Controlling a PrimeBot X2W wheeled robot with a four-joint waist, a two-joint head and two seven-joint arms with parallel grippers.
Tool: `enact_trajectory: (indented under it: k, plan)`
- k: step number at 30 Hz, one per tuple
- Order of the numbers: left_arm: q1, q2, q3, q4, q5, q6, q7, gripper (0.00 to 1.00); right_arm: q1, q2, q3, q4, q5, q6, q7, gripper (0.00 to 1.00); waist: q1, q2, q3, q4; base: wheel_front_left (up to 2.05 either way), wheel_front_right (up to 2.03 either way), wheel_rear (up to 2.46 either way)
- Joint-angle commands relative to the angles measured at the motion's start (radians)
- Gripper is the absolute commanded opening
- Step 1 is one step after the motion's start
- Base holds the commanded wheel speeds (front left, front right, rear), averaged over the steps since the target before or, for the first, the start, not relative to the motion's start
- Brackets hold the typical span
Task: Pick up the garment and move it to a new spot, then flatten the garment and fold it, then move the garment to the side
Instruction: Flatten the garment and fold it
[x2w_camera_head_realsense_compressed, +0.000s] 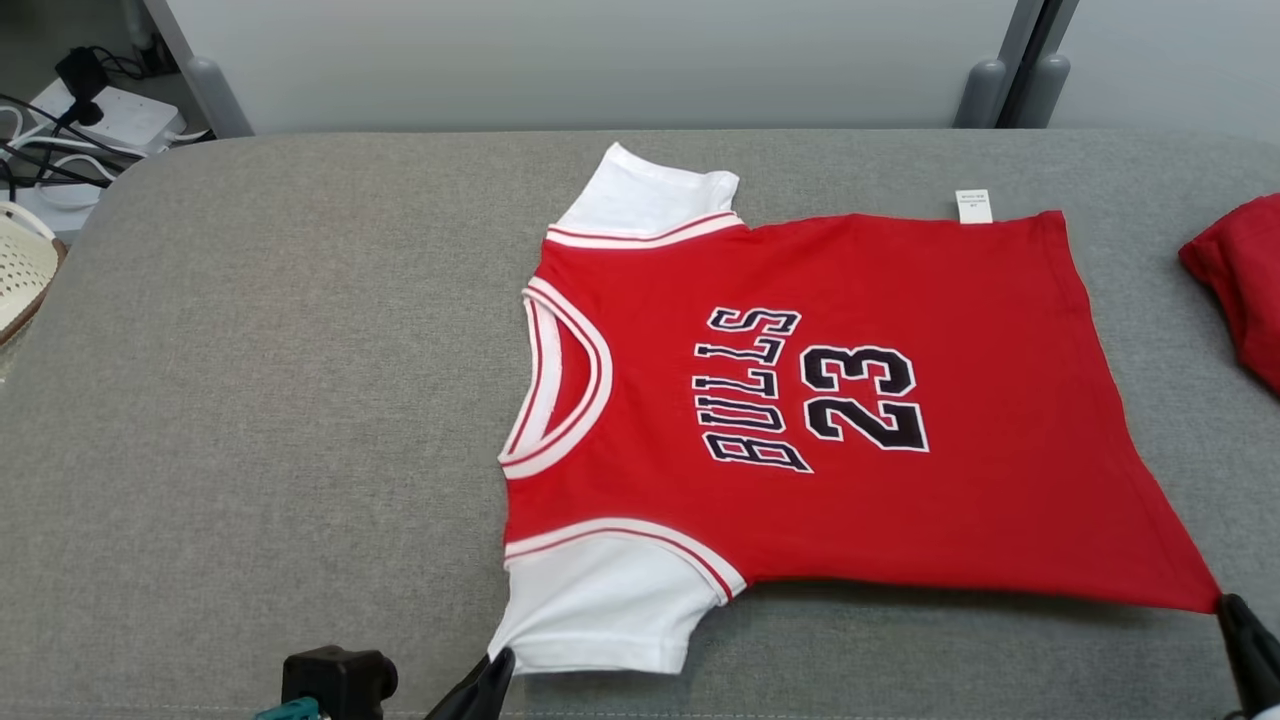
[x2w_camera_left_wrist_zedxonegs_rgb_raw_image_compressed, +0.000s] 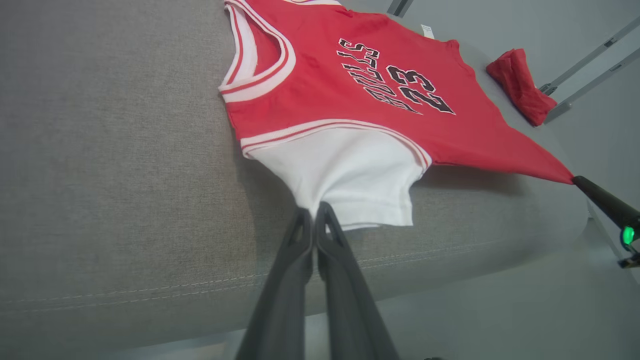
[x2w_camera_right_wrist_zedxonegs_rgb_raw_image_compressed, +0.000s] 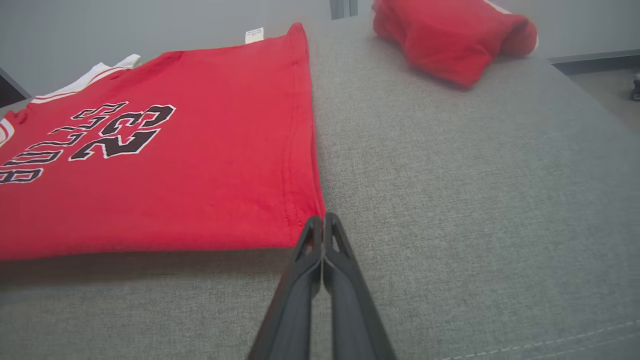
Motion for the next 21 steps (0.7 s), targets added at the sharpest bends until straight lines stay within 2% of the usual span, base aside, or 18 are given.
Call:
enact_trajectory:
  k: [1, 9, 12, 16, 21]
  plan:
    - [-0.015, 0.03, 0.041, -0.048, -0.004, 0.013, 0.008, 0.0, 0.016, -0.028, -0.012, -0.049, -0.018, 0.0, 0.008, 0.0, 0.0, 0.0, 0.001, 0.002, 0.0, 0.0, 0.0]
    - [0.041, 0.093, 0.067, -0.173, -0.028, 0.048, 0.058, 0.0, 0.175, 0.051, -0.15, -0.268, -0.092, 0.0, 0.121, 0.0, 0.0, 0.0, 0.003, 0.01, 0.0, 0.0, 0.0]
    - [0.034, 0.095, 0.079, -0.194, -0.025, 0.05, 0.05, 0.0, 0.19, 0.073, -0.173, -0.327, -0.114, 0.0, 0.153, 0.0, 0.0, 0.0, 0.014, 0.006, 0.0, 0.0, 0.0]
    - [-0.002, 0.062, 0.08, -0.169, -0.048, 0.012, 0.03, 0.0, 0.136, 0.1, -0.173, -0.345, -0.131, 0.0, 0.155, 0.0, 0.0, 0.0, 0.026, -0.001, 0.0, 0.0, 0.0]
    - [-0.07, 0.009, 0.092, -0.092, -0.072, -0.047, -0.017, 0.0, 0.035, 0.103, -0.152, -0.287, -0.146, 0.0, 0.132, 0.0, 0.0, 0.0, 0.06, 0.002, 0.0, 0.0, 0.0]
